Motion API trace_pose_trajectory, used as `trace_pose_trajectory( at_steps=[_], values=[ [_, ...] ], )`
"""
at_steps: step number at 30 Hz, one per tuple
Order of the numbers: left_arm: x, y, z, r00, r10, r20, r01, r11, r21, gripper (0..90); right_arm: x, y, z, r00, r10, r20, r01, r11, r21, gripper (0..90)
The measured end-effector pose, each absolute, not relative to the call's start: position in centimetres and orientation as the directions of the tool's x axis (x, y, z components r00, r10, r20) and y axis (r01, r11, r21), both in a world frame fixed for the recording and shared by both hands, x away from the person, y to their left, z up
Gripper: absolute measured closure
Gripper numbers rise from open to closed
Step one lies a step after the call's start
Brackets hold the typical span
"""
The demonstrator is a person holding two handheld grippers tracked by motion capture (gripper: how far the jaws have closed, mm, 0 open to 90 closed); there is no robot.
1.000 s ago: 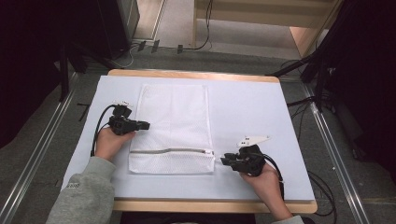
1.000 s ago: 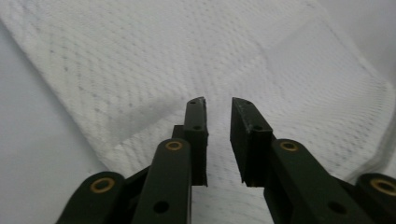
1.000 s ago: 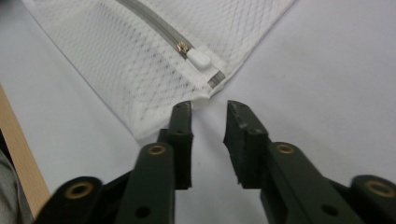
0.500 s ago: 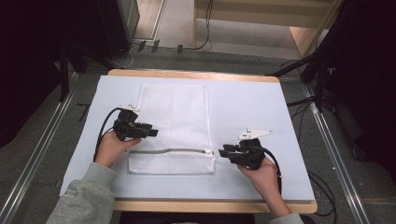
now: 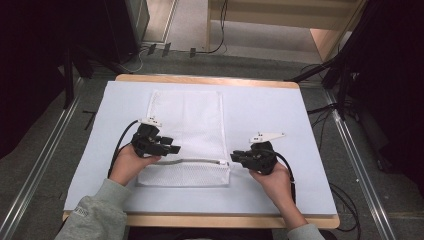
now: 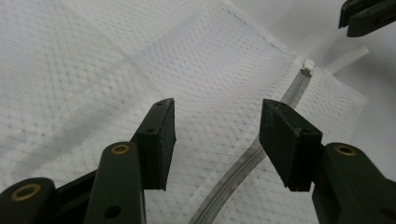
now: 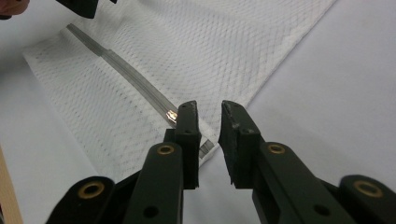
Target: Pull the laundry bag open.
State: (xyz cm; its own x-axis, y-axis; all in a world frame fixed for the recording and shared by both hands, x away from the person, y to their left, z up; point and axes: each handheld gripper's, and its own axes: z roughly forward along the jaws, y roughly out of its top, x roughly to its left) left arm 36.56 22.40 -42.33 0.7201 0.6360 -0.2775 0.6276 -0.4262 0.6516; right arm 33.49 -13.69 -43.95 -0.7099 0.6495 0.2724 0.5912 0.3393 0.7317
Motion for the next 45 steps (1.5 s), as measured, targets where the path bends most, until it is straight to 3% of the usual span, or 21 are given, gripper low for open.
trace_pose_trajectory(
  at_steps=[5,14,18,34,45],
  values=[
    [36.0,21.4,-42.1,0.733,0.62,-0.279,0.616,-0.432,0.658,51.9,34.1,-12.8,-44.4,-0.707,0.64,0.299,0.613,0.345,0.711,89.0],
    [35.4,19.4,-42.2,0.764,0.575,-0.292,0.593,-0.449,0.669,81.0,35.1,-11.5,-45.3,-0.711,0.641,0.291,0.621,0.378,0.687,90.0],
    [35.2,18.5,-42.5,0.776,0.563,-0.284,0.582,-0.468,0.665,90.0,35.2,-11.4,-45.6,-0.715,0.638,0.288,0.622,0.392,0.678,90.0],
    [35.3,14.4,-45.1,0.799,0.523,-0.295,0.577,-0.531,0.621,90.0,35.5,-11.0,-46.7,-0.705,0.642,0.301,0.643,0.399,0.653,90.0],
    [35.5,14.3,-46.4,0.796,0.524,-0.304,0.588,-0.548,0.595,90.0,35.2,-10.7,-47.2,-0.708,0.633,0.315,0.651,0.41,0.64,90.0]
  ],
)
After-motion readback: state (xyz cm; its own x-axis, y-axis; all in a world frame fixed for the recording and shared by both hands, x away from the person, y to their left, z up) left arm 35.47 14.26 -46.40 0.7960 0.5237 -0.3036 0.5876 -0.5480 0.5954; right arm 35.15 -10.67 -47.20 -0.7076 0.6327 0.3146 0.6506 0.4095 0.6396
